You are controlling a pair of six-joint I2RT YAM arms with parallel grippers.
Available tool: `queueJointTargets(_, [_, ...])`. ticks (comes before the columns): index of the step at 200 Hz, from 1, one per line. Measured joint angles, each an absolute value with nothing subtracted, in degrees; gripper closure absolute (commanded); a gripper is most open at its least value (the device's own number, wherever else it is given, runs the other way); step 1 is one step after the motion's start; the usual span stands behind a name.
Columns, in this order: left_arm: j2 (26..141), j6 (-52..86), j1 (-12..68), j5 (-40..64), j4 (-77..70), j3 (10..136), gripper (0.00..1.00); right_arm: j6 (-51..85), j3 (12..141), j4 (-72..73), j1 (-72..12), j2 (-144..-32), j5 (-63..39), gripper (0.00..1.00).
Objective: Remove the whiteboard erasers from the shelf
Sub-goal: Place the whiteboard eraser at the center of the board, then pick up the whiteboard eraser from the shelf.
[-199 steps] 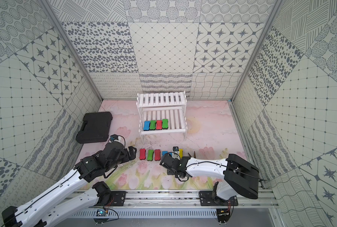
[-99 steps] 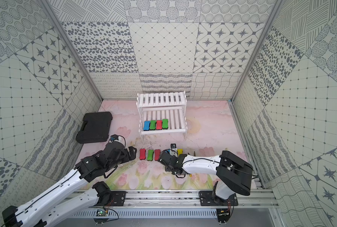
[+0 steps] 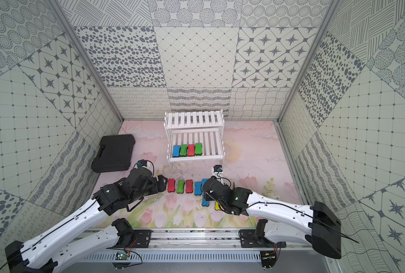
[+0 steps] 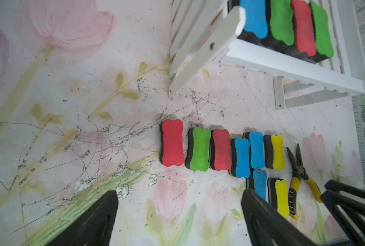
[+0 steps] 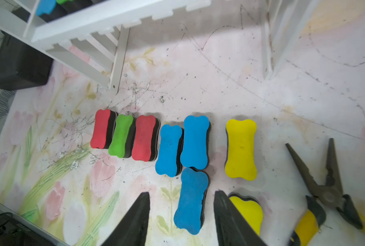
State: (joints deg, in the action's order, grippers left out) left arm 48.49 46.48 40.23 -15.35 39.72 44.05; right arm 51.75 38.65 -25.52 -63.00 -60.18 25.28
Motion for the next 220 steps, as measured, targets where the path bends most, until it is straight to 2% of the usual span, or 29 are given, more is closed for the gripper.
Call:
queueJointTargets(33, [55.99,44.03,43.94,-15.88,38.50,51.72,0.15,51.44,35.11,-27.81,-59.86,-52.42,27.05,0.52])
queueJointTargets(79, [70.15,39.24,46.85,-16.25,34.17,63.46,0.22,51.66,33.89,-30.89,-59.02,-49.32,28.23,0.52])
queueJointTargets(145, [90.45,32.51,47.86,-17.58,28.05,79.99,0.26,52.90,32.05,-32.36,-58.70,-46.74,29.02,0.52])
queueJointTargets(220, [101.47,28.95,47.66,-21.76,24.23,88.07,0.28,53.67,31.62,-35.07,-58.41,-43.86,29.28,0.52])
